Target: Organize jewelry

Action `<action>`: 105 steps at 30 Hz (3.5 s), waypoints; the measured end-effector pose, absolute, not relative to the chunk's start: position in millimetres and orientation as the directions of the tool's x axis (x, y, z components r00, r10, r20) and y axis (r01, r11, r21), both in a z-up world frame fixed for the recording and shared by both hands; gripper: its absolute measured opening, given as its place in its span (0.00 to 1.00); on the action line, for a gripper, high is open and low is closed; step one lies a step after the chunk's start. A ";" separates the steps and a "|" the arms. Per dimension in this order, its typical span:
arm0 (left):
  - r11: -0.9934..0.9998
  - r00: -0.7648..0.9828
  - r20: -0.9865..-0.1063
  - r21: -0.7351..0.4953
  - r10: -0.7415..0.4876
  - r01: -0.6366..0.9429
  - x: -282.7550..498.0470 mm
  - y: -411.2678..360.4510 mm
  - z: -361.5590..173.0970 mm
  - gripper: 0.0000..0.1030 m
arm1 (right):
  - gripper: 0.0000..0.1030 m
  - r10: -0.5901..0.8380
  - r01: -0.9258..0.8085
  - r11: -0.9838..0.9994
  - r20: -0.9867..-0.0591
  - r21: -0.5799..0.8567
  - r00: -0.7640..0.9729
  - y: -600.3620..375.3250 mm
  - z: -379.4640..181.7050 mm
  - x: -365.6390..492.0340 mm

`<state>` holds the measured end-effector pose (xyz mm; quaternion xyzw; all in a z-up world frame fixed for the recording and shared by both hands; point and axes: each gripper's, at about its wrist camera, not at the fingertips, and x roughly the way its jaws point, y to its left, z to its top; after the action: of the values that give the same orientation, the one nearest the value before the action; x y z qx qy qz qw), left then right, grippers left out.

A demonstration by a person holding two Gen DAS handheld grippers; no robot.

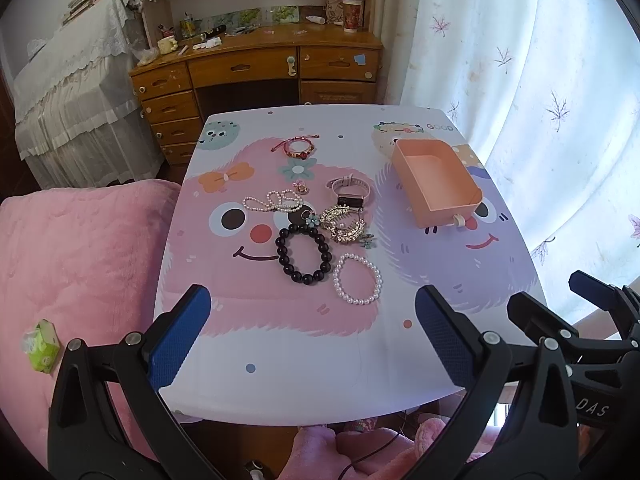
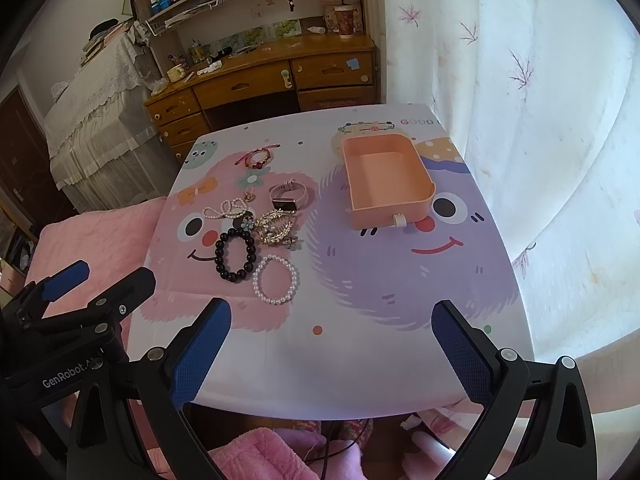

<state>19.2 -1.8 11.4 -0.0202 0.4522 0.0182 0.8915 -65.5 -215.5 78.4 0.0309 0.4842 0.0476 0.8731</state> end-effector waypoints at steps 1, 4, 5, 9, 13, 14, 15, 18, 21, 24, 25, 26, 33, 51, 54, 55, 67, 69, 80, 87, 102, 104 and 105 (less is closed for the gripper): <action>0.998 0.590 -0.808 -0.020 0.014 -0.051 19.6 -2.0 11.4 0.99 | 0.99 0.113 -0.053 0.994 -0.842 0.100 0.527 -215.4 78.9 -64.1; 0.998 0.585 -0.811 -0.024 0.011 -0.053 20.5 0.0 11.6 0.99 | 0.99 0.114 -0.055 0.993 -0.844 0.100 0.525 -215.0 79.2 -63.2; 0.998 0.583 -0.812 -0.026 0.011 -0.054 20.6 0.6 11.4 0.99 | 0.99 0.115 -0.055 0.993 -0.844 0.101 0.524 -214.7 79.2 -63.1; 0.998 0.581 -0.814 -0.032 0.006 -0.056 19.2 4.3 8.8 0.99 | 0.99 0.117 -0.058 0.993 -0.848 0.102 0.518 -210.4 78.1 -62.5; 0.998 0.574 -0.819 -0.038 0.000 -0.055 18.9 8.2 6.4 0.99 | 0.99 0.120 -0.061 0.993 -0.851 0.103 0.511 -204.1 75.4 -65.1; 0.998 0.573 -0.820 -0.040 -0.001 -0.055 18.0 9.6 4.8 0.99 | 0.99 0.120 -0.062 0.993 -0.852 0.103 0.509 -202.5 74.5 -65.4; 0.998 0.570 -0.821 -0.042 -0.003 -0.056 17.7 11.5 3.8 0.99 | 0.99 0.120 -0.062 0.993 -0.853 0.103 0.508 -201.2 73.1 -66.4; 0.997 0.564 -0.826 -0.048 -0.008 -0.056 17.1 16.0 0.0 0.99 | 0.99 0.118 -0.063 0.993 -0.854 0.100 0.507 -196.2 71.9 -67.5; 0.997 0.557 -0.830 -0.056 -0.017 -0.053 17.4 21.4 -3.5 0.99 | 0.99 0.118 -0.066 0.993 -0.855 0.098 0.505 -190.0 70.7 -68.3; 0.997 0.548 -0.836 -0.062 -0.025 -0.048 20.1 26.0 -7.7 0.99 | 0.99 0.116 -0.069 0.993 -0.857 0.094 0.501 -182.0 68.7 -68.7; 0.997 0.543 -0.839 -0.063 -0.028 -0.046 21.2 27.7 -9.2 0.99 | 0.99 0.116 -0.070 0.993 -0.859 0.093 0.499 -178.9 67.4 -68.9; 0.997 0.535 -0.844 -0.063 -0.029 -0.045 22.6 29.6 -11.8 0.99 | 0.99 0.117 -0.073 0.993 -0.860 0.093 0.497 -175.3 65.8 -69.5; 0.992 0.450 -0.890 -0.116 -0.077 -0.058 31.3 53.1 -37.2 0.99 | 0.99 0.115 -0.117 0.991 -0.845 0.063 0.522 -144.1 50.9 -77.0; 0.926 0.231 -0.964 -0.202 -0.131 -0.318 66.3 117.3 -157.8 0.57 | 0.93 0.151 -0.518 0.837 -0.835 -0.178 0.530 -59.1 -54.2 -98.8; 0.923 0.238 -0.962 -0.208 -0.134 -0.322 88.2 111.4 -171.2 0.49 | 0.75 0.156 -0.595 0.774 -0.845 -0.217 0.511 -47.0 -84.6 -89.0; 0.928 0.243 -0.961 -0.203 -0.128 -0.314 96.5 107.7 -174.4 0.47 | 0.73 0.157 -0.614 0.758 -0.852 -0.221 0.500 -44.8 -94.8 -85.0; 0.935 0.278 -0.958 -0.159 -0.068 -0.317 176.4 71.0 -197.3 0.21 | 0.37 0.279 -0.727 0.677 -0.874 -0.116 0.399 -67.8 -164.0 -0.3; 0.940 0.268 -0.962 -0.135 -0.049 -0.313 183.0 68.1 -201.2 0.21 | 0.33 0.291 -0.724 0.686 -0.882 -0.079 0.372 -72.5 -171.4 15.4; 0.976 0.298 -0.954 -0.026 0.041 -0.218 194.1 52.6 -204.8 0.16 | 0.08 0.314 -0.709 0.705 -0.903 0.014 0.294 -61.0 -190.3 66.0; 0.978 0.267 -0.964 -0.060 -0.005 -0.198 195.5 55.9 -202.7 0.12 | 0.07 0.436 -0.585 0.763 -0.887 0.275 0.152 -77.0 -200.8 122.7; 0.963 0.424 -0.880 -0.263 -0.216 -0.055 172.5 42.9 -125.8 0.12 | 0.07 0.609 -0.476 0.768 -0.720 0.428 0.334 -135.7 -125.3 170.6; 0.946 0.468 -0.836 -0.326 -0.285 -0.005 172.8 34.3 -106.9 0.12 | 0.07 0.616 -0.474 0.771 -0.684 0.424 0.390 -143.2 -111.8 178.4; 0.941 0.486 -0.820 -0.338 -0.303 0.016 173.0 29.6 -99.4 0.12 | 0.07 0.617 -0.471 0.774 -0.669 0.422 0.414 -147.5 -103.7 171.4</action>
<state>173.0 29.6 -99.4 -0.1438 0.4980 -0.0939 0.8500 171.4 -147.5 -103.7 0.0843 0.4325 0.3253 0.8367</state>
